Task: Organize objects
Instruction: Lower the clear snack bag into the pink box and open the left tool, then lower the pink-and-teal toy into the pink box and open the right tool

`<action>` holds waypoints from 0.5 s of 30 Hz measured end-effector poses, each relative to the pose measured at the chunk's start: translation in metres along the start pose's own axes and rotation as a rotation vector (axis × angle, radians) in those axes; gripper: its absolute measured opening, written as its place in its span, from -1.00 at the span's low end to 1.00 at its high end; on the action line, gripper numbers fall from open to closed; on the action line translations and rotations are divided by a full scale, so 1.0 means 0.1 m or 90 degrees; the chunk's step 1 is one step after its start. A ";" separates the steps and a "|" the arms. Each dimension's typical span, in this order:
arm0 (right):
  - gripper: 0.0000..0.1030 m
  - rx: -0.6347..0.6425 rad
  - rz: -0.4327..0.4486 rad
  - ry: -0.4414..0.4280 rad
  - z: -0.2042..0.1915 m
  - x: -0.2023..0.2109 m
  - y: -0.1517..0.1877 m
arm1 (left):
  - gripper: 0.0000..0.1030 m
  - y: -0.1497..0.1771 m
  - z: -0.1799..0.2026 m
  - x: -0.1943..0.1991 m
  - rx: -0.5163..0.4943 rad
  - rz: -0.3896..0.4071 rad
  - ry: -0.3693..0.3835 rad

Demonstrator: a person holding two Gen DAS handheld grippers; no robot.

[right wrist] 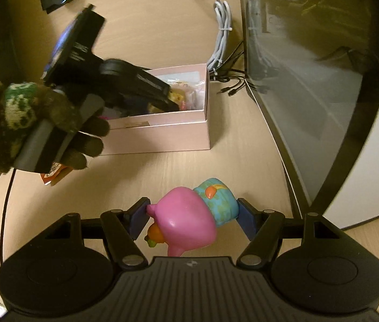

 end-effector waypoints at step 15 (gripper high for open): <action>0.35 0.098 0.029 -0.001 -0.22 -0.29 -0.53 | 0.05 0.94 -1.27 1.59 0.195 0.104 -0.037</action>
Point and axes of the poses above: each gripper's, at about its wrist camera, not at the fingertips, and x roughly against the way its jaws point, z to its right, y to its underside, the point moved 6 cm from there along -x, roughly the way its jaws point, and after that the axes turned 7 degrees about x, right-handed, at the moved point
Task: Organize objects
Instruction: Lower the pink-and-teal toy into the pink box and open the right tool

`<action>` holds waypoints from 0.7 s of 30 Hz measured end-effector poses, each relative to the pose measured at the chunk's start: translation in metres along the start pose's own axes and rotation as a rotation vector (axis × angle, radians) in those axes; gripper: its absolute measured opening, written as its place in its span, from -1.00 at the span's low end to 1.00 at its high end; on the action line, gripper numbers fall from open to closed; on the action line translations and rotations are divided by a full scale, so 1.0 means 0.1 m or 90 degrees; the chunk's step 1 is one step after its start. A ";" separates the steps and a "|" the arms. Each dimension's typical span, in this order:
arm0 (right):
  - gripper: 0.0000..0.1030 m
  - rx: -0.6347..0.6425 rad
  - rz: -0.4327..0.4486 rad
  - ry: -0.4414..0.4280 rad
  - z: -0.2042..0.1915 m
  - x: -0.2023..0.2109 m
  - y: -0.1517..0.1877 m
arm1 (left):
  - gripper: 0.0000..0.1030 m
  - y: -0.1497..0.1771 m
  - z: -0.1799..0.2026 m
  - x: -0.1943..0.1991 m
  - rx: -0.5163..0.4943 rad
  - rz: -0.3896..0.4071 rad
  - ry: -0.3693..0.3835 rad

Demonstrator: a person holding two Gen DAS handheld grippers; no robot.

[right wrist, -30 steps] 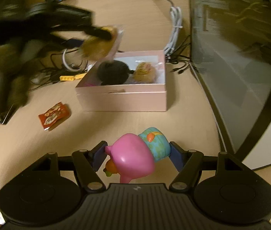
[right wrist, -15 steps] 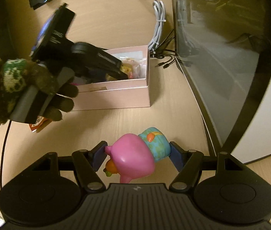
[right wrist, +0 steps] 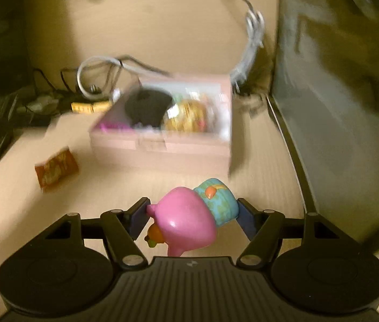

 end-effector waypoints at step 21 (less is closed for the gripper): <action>0.90 0.064 -0.001 -0.035 -0.85 -0.67 -0.56 | 0.05 -0.09 -0.70 0.13 0.019 0.028 -0.053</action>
Point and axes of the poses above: each gripper's, at about its wrist camera, not at the fingertips, and x roughly against the way its jaws point, z to its right, y to its underside, the point moved 6 cm from there along -x, roughly the way its jaws point, and after that the axes turned 7 degrees about x, right-handed, at the moved point
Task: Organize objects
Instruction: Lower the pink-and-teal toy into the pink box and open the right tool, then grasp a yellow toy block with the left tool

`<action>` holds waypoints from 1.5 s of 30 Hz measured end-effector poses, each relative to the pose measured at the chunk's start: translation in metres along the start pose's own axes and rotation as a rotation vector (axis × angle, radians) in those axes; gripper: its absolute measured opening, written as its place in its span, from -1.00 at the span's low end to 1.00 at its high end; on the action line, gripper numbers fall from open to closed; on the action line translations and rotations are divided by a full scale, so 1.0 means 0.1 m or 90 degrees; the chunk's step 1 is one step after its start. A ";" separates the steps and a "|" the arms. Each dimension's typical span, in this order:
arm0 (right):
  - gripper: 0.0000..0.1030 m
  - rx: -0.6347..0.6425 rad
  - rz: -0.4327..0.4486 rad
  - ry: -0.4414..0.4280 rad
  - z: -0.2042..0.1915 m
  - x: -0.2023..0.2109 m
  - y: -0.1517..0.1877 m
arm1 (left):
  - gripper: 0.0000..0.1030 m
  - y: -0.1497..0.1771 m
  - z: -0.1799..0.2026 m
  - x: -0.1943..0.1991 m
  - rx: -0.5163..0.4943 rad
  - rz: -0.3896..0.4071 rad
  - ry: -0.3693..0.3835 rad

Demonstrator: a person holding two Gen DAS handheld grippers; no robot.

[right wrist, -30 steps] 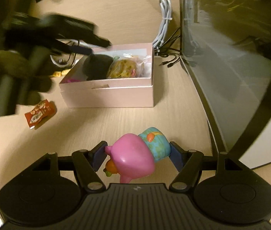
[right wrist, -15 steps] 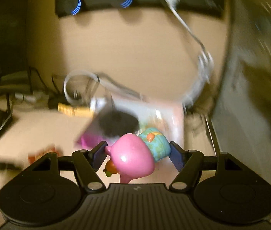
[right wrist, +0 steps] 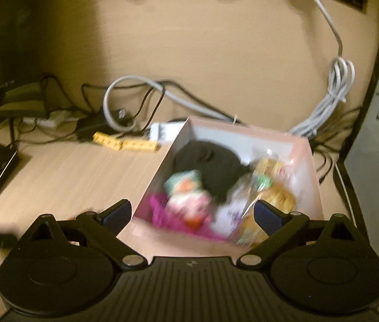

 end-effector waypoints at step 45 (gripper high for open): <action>0.92 -0.126 -0.081 0.048 0.20 0.35 1.09 | -0.70 -0.70 -0.23 -1.14 0.077 -0.013 -0.213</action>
Point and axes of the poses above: each gripper's, at about its wrist camera, not at the fingertips, and x roughly against the way its jaws point, z to its right, y to its underside, the point moved 6 cm from there along -x, roughly the way its jaws point, and after that the axes turned 7 degrees about x, right-handed, at the moved point
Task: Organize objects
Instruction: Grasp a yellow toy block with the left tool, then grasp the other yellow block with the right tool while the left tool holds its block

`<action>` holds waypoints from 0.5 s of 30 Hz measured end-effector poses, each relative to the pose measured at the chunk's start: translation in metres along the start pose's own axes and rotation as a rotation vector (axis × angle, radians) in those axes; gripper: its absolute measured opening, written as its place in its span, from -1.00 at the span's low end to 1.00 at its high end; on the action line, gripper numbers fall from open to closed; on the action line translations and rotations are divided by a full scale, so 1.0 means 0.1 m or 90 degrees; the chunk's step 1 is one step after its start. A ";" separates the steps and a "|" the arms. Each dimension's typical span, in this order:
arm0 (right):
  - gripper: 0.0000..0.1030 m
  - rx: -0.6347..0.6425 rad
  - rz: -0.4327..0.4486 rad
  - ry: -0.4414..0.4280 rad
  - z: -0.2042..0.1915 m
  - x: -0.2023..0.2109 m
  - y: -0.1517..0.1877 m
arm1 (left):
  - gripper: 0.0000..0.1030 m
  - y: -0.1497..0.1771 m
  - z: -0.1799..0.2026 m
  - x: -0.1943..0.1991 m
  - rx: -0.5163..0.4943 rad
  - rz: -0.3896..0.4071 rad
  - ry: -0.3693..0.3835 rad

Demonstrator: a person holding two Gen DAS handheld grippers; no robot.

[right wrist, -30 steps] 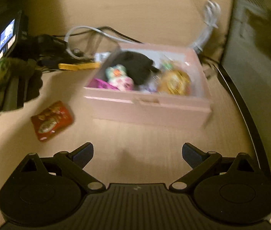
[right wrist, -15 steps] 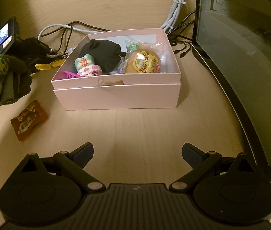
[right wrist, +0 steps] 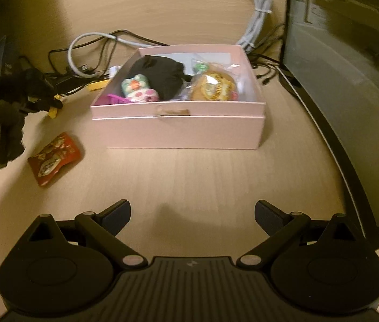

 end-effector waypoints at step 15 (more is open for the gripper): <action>0.92 0.115 0.070 -0.059 -0.63 0.01 -0.62 | -0.71 0.65 -0.59 0.89 -0.033 -0.037 0.113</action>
Point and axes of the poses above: each gripper's, at about its wrist camera, not at the fingertips, and x roughly against the way its jaws point, z to its right, y to its underside, the point moved 6 cm from there along -x, roughly the way its jaws point, and after that the axes turned 7 degrees about x, right-handed, at the moved point
